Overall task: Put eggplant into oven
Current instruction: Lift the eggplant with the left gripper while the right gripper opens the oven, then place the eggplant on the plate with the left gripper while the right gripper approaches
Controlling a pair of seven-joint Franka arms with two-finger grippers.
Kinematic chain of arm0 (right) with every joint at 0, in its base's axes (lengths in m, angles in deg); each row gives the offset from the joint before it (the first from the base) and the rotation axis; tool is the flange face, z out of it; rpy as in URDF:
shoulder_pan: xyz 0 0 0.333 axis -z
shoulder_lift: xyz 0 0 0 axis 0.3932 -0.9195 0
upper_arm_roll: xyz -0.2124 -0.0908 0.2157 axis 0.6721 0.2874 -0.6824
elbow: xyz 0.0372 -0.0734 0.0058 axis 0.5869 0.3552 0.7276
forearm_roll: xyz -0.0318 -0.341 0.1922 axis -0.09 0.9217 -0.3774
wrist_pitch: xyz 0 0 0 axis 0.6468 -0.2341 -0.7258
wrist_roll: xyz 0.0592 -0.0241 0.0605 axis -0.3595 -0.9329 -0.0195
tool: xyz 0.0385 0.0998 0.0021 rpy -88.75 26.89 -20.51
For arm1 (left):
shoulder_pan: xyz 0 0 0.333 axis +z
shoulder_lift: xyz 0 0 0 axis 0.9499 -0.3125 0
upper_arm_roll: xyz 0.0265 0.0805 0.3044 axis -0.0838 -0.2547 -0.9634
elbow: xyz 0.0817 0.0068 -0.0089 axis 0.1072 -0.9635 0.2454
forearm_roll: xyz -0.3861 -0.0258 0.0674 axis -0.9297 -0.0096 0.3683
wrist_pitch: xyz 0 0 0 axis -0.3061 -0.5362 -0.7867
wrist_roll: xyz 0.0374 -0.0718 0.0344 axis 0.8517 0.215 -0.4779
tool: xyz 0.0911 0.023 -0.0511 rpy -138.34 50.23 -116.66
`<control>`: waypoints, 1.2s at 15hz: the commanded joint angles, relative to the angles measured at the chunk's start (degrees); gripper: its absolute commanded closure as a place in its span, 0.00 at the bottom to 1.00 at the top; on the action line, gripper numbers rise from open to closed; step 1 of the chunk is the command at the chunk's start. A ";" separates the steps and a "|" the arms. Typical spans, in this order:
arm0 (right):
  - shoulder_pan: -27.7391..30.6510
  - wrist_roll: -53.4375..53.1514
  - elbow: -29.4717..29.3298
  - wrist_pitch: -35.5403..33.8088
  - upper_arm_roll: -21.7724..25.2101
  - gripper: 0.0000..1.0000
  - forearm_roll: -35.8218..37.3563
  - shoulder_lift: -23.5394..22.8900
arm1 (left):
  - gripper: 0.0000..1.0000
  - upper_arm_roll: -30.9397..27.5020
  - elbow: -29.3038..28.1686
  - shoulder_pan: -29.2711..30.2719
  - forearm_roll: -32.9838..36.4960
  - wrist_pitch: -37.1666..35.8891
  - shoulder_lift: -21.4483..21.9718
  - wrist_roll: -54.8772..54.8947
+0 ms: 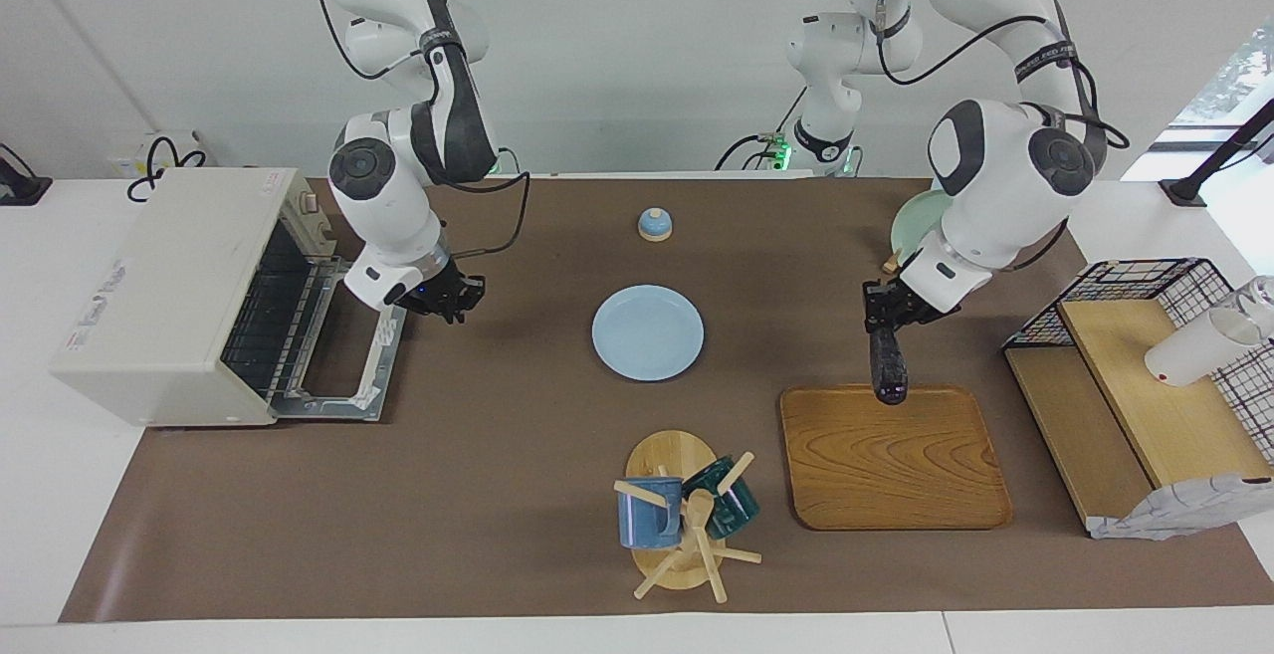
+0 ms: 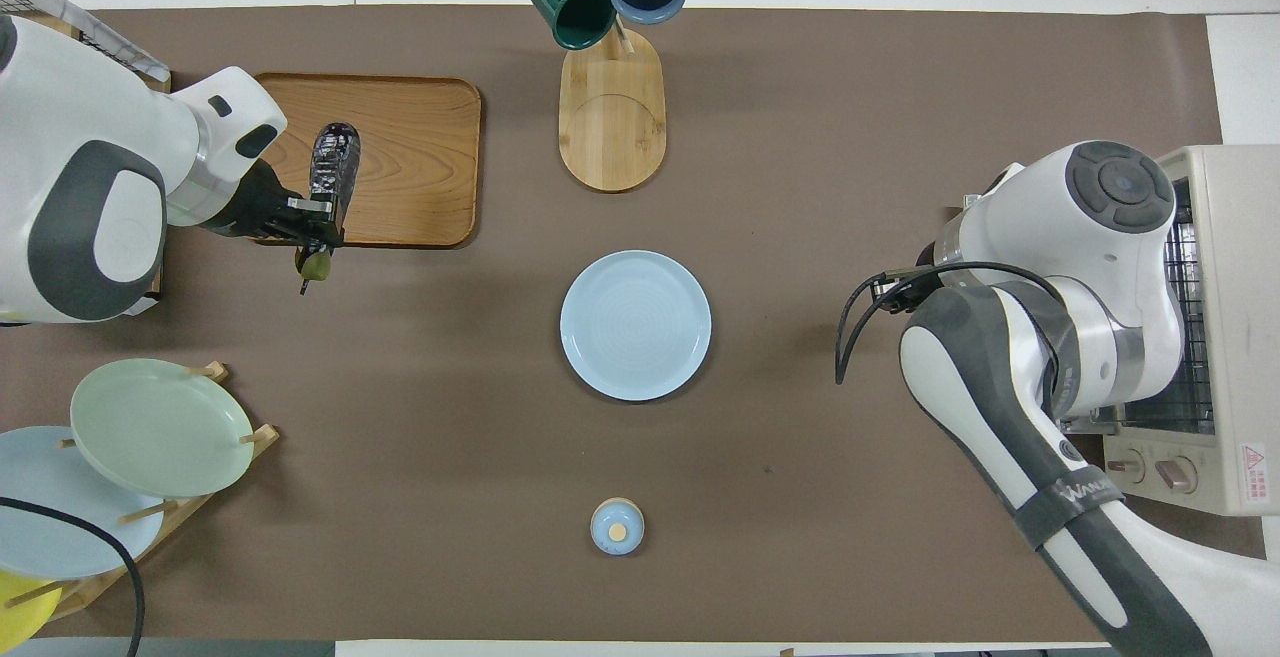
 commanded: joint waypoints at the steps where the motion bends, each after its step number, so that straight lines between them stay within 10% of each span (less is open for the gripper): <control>1: 0.27 -0.21 -0.82 -0.45 0.09 0.53 -0.58 -0.42 | 1.00 -0.49 -3.54 -4.67 -1.82 -2.28 4.45 -5.94; 8: 0.19 -0.30 -0.99 -0.19 0.00 0.45 -0.49 -0.24 | 1.00 -0.58 -16.45 -25.14 -3.32 15.53 8.07 -26.77; 18: 0.10 -0.30 -0.91 -0.45 0.00 0.41 -0.40 -0.16 | 1.00 -0.66 -21.04 -36.77 -3.32 36.22 -3.01 -36.64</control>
